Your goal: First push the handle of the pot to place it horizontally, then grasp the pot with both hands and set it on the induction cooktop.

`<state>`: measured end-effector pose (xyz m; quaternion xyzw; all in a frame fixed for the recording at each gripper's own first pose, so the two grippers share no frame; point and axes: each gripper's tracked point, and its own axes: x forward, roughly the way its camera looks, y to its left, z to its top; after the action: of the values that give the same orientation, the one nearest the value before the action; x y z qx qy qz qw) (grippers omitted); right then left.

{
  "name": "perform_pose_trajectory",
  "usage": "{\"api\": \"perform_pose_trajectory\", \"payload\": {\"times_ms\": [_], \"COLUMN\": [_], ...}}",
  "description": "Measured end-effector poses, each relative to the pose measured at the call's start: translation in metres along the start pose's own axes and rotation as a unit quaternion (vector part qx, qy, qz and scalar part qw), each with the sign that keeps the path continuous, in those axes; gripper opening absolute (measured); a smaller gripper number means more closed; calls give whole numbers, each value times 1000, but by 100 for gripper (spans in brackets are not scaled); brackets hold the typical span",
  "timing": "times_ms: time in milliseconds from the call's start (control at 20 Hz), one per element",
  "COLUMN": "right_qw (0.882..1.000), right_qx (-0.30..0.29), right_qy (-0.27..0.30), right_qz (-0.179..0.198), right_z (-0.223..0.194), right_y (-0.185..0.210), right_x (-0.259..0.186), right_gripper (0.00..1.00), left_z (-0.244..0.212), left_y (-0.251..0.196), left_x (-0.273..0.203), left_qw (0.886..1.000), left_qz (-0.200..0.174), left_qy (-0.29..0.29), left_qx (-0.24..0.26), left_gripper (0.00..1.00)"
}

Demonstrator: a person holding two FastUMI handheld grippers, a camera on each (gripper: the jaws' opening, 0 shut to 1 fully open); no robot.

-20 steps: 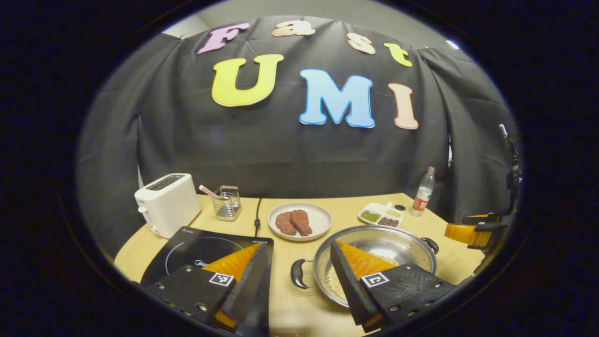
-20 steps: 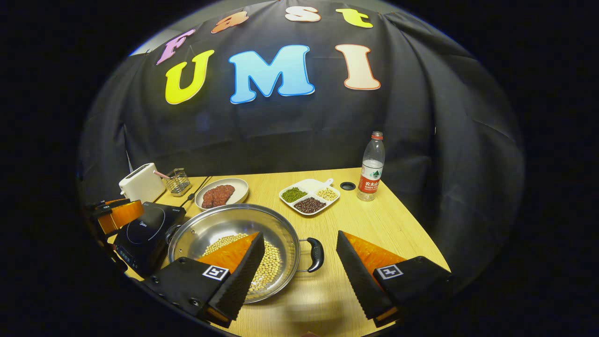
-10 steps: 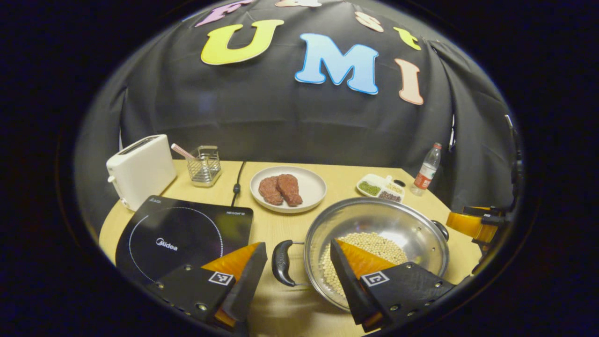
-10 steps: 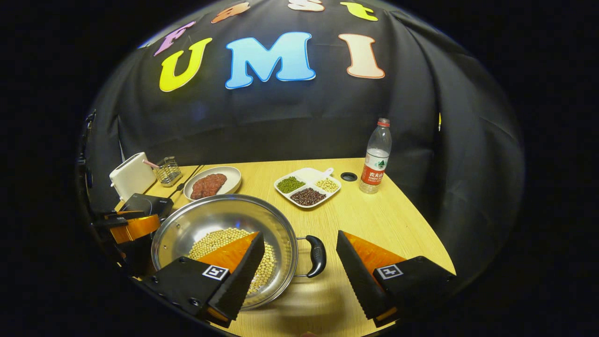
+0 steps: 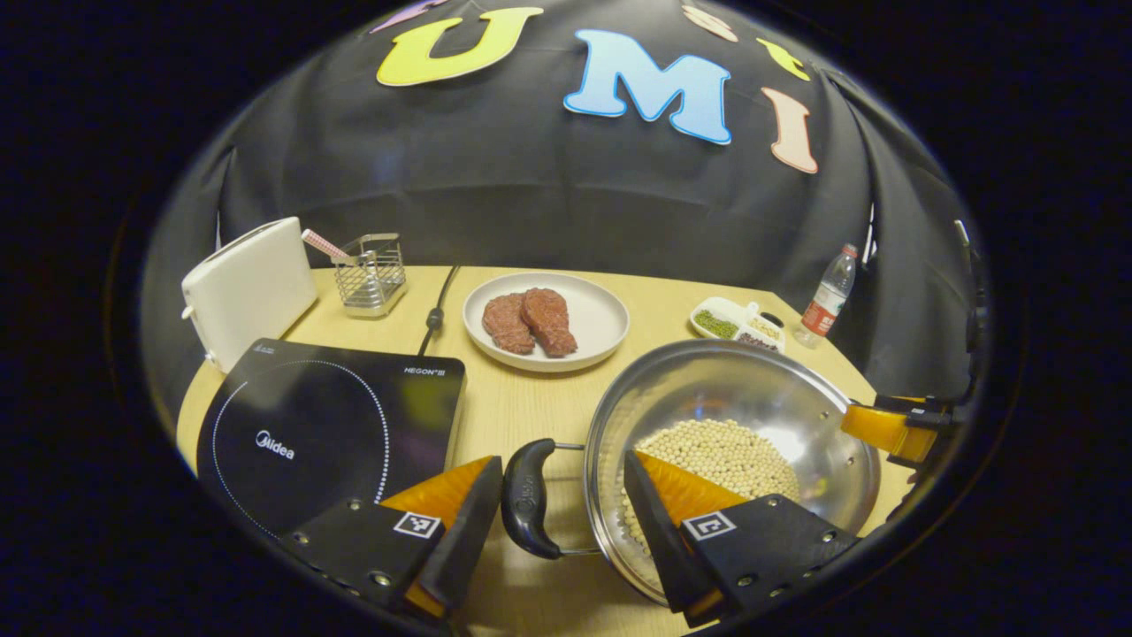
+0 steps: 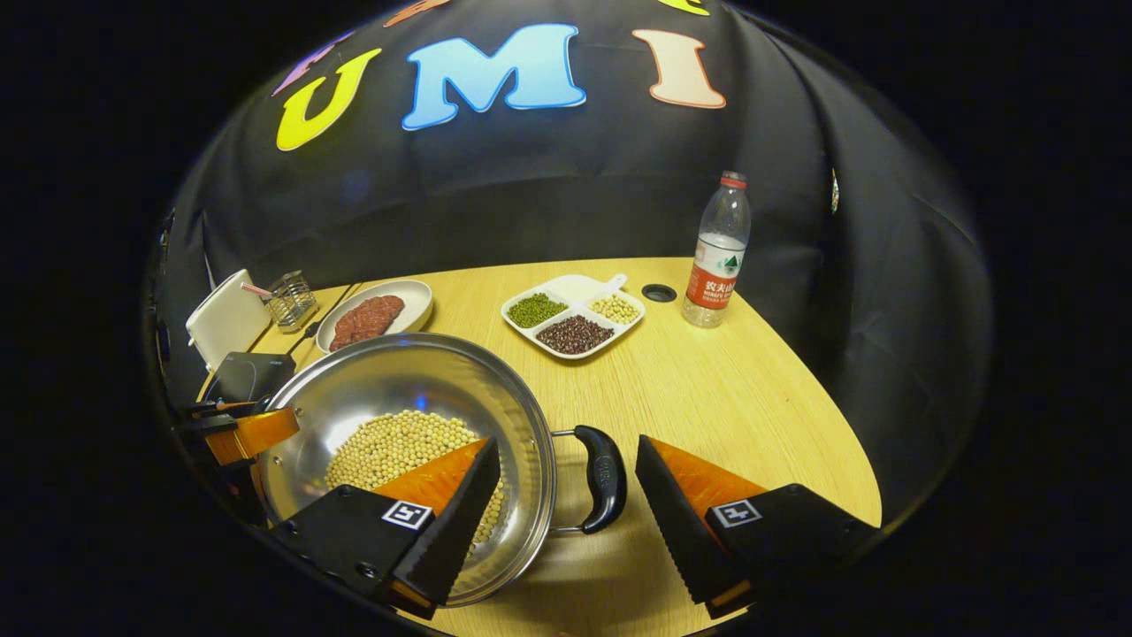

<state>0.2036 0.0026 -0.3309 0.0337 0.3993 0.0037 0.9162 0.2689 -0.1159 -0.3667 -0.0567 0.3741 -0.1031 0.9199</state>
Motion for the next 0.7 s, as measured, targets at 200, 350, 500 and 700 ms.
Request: {"api": "perform_pose_trajectory", "payload": {"times_ms": [200,350,500,700], "right_qw": [1000,999,999,999], "right_qx": [5,4,7,-2], "right_qy": [29,36,41,38], "right_qz": [-4,-10,-10,-9], "right_z": [-11,-15,-16,-14], "right_y": [-2,-6,-5,-3], "right_x": [11,15,16,15], "right_gripper": [99,96,74,58], "left_z": [-8,-14,-13,-16], "left_y": [-1,-2,2,5], "left_x": [6,8,6,7], "left_qw": [1000,1000,1000,999], "left_qz": [0,0,11,20], "left_qy": [12,20,19,21], "left_qx": [-9,-14,-15,-16], "left_gripper": [84,81,81,61]}}
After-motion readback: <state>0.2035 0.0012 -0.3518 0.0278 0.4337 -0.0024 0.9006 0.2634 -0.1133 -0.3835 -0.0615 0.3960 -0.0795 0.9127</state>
